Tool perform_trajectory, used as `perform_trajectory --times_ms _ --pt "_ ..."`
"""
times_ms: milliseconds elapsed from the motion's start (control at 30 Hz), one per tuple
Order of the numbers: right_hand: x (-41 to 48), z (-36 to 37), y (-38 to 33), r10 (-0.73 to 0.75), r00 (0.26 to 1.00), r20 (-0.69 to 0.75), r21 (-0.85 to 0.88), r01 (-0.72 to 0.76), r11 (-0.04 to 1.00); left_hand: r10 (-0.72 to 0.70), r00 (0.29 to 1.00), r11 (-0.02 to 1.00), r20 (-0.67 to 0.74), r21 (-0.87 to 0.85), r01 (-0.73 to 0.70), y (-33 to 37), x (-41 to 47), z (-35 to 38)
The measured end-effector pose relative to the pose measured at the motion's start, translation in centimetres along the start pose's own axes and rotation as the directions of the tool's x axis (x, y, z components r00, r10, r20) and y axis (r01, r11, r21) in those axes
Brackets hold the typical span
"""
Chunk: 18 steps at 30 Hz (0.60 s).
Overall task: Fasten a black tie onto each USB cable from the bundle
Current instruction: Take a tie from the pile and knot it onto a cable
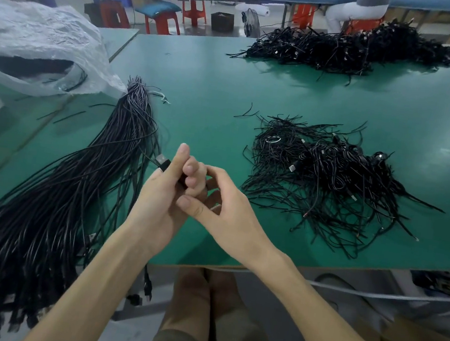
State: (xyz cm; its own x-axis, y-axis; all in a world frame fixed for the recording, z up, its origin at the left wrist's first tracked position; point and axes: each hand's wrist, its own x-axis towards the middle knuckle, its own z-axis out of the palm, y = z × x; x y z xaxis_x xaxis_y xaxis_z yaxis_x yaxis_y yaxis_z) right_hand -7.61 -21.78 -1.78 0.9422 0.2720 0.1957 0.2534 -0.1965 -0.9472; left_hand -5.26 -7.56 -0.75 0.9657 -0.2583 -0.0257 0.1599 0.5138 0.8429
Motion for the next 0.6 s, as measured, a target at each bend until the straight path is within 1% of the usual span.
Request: perform_trajectory --times_ms 67,133,267,333,367,467,533,600 --pt "-0.1 -0.1 0.2 0.013 1.0 0.025 0.037 -0.013 0.999 -0.014 1.0 1.0 0.002 -0.014 0.014 -0.3 -0.1 -0.2" --pt "0.0 0.0 0.5 0.023 0.999 0.024 0.036 -0.024 0.999 -0.012 1.0 1.0 0.002 -0.009 0.012 -0.9 -0.3 -0.2" --pt "0.2 0.0 1.1 0.04 0.997 -0.069 0.154 -0.029 0.988 0.006 0.999 1.0 0.044 0.005 -0.006 -1.3 -0.5 0.3" --pt "0.1 -0.1 1.1 0.039 0.995 -0.094 0.237 -0.016 0.971 -0.004 0.992 1.0 0.128 0.031 0.0 -0.9 -0.5 0.3" --pt "0.0 -0.2 1.2 0.036 0.994 -0.1 0.284 -0.006 0.959 -0.019 0.979 0.998 0.202 0.062 0.006 -0.5 -0.6 0.1" --pt "-0.3 -0.4 1.2 0.024 0.993 -0.112 0.356 0.018 0.934 -0.076 0.9 0.978 0.43 0.206 -0.016 1.1 -0.8 -0.6" --pt "-0.5 -0.3 0.8 0.0 0.994 -0.113 0.331 0.038 0.943 -0.099 0.859 0.957 0.502 0.283 -0.056 2.0 -0.9 -1.3" --pt "-0.6 0.0 0.7 -0.01 0.992 -0.125 0.308 0.048 0.95 -0.113 0.846 0.934 0.521 0.345 -0.088 2.7 -1.2 -1.6"
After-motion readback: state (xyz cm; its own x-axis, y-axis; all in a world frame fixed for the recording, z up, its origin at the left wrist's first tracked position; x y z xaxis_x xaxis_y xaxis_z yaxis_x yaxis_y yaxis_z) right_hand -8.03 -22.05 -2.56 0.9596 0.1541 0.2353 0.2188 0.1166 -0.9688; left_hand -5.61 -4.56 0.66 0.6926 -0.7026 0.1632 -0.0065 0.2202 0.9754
